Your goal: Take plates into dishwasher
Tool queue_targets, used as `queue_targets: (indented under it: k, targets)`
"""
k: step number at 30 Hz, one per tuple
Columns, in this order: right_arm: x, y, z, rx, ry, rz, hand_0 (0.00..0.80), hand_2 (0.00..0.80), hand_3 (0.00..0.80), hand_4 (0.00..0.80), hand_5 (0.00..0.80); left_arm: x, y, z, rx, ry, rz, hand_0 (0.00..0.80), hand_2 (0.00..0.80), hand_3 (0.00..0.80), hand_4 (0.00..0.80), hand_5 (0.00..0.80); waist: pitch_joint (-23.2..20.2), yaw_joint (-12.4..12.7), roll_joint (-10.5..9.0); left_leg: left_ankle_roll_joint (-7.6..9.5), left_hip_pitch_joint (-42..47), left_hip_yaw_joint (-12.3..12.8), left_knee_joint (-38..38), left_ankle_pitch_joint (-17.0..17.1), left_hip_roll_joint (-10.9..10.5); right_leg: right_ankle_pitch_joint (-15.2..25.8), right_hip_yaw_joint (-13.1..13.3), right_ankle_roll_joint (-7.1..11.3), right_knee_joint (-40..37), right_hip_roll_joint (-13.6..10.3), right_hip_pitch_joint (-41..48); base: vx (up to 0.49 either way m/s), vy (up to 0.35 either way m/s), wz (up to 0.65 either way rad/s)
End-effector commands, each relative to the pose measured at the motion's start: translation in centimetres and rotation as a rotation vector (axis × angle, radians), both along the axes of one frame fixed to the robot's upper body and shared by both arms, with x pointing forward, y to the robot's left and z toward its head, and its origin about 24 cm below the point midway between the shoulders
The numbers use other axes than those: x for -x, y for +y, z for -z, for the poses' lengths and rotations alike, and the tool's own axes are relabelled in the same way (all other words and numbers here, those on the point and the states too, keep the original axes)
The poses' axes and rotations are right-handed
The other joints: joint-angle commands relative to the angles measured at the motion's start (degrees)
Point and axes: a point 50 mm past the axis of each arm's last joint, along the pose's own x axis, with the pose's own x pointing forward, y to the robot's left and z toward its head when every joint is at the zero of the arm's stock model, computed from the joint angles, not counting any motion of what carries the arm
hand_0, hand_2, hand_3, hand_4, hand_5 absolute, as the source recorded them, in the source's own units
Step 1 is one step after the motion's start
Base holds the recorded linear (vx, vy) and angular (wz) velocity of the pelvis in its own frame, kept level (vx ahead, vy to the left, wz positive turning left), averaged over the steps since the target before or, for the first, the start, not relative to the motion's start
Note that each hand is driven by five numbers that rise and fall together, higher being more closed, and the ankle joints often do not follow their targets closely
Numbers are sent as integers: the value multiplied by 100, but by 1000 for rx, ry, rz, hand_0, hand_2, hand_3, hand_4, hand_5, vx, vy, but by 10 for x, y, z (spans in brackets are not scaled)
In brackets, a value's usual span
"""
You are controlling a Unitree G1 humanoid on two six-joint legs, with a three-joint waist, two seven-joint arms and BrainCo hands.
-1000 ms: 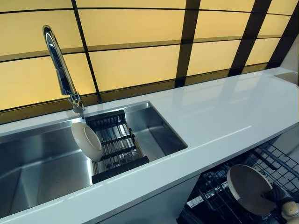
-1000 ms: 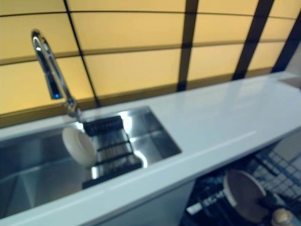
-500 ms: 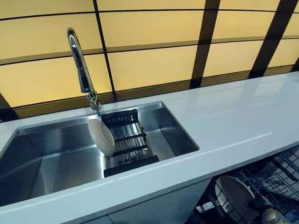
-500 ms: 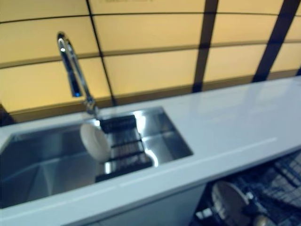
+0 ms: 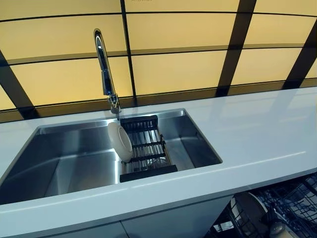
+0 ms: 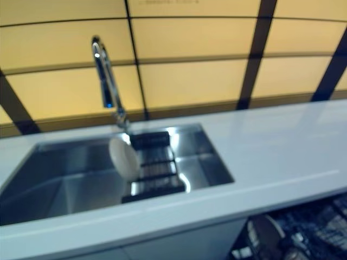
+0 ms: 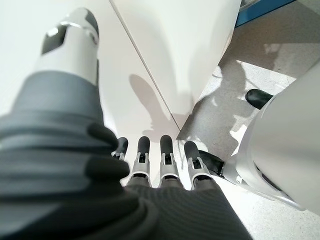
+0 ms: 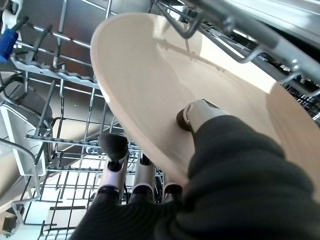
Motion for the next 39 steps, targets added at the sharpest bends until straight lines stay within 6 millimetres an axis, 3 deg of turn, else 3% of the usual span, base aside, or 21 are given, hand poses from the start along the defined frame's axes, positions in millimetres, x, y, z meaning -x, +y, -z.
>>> queue_targets:
  k: [1, 5, 6, 7, 15, 24, 31, 39]
  targets:
    - [-6, 23, 16, -59, 35, -24, 800, 800, 800, 800, 800, -24, 9, -7, -35, -63, 60, 0, 0, 0, 0, 0, -11, 249, -115, 92, 261, -316, 5, -530, -136, 600, -173, 485, 11, -171, -432, 0, 0, 0]
    - [-4, 22, 16, -61, 24, -2, 800, 800, 800, 800, 800, -24, 9, -7, -40, -57, 63, 0, 0, 0, 0, 0, -21, 252, -137, 87, 273, -332, 5, -530, -138, 608, -174, 489, 11, -168, -424, 0, 0, 0]
    - [-3, 21, 16, -50, 5, 6, 471, 471, 471, 471, 471, -23, 11, -7, -42, -57, 57, 0, 0, 0, 0, 0, -26, 239, -148, 91, 276, -329, 5, -525, -137, 614, -163, 489, 11, -164, -424, 0, 0, 0]
    - [-3, 20, 15, -44, 1, 7, 0, 0, 0, 0, 0, -23, 11, -7, -42, -56, 56, 0, 0, 0, 0, 0, -25, 236, -151, 92, 277, -328, 5, -526, -137, 615, -159, 490, 11, -162, -422, 0, 0, 0]
    - [-3, 16, 9, -34, -17, 20, 0, 0, 0, 0, 0, -24, 13, -7, -48, -59, 30, 0, 0, 0, 0, 0, -13, 147, -226, 104, 289, -283, 5, -540, -129, 624, -70, 483, 11, -123, -429, 0, 0, 0]
    - [-3, -5, -15, 8, -30, 9, 0, 0, 0, 0, 0, -22, 22, -9, -73, -61, -18, 0, 0, 0, 0, 0, 21, -57, -367, 106, 298, -157, 5, -546, -88, 657, 71, 476, 11, -55, -474, 0, 0, 0]
    - [-4, -40, -69, 94, -78, -21, 0, 0, 0, 0, 0, -22, 25, -10, -88, -62, -78, 0, 0, 0, 0, 0, -4, -352, -518, 96, 325, 39, 5, -550, -27, 699, 286, 480, 11, 32, -527, 1, 9, -8]
    - [4, -78, -118, 200, -122, 14, 0, 0, 0, 0, 0, -24, 27, -11, -104, -58, -113, 0, 0, 0, 0, 0, -48, -521, -615, 92, 359, 178, 5, -572, 16, 727, 429, 490, 11, 108, -558, 2, 7, -12]
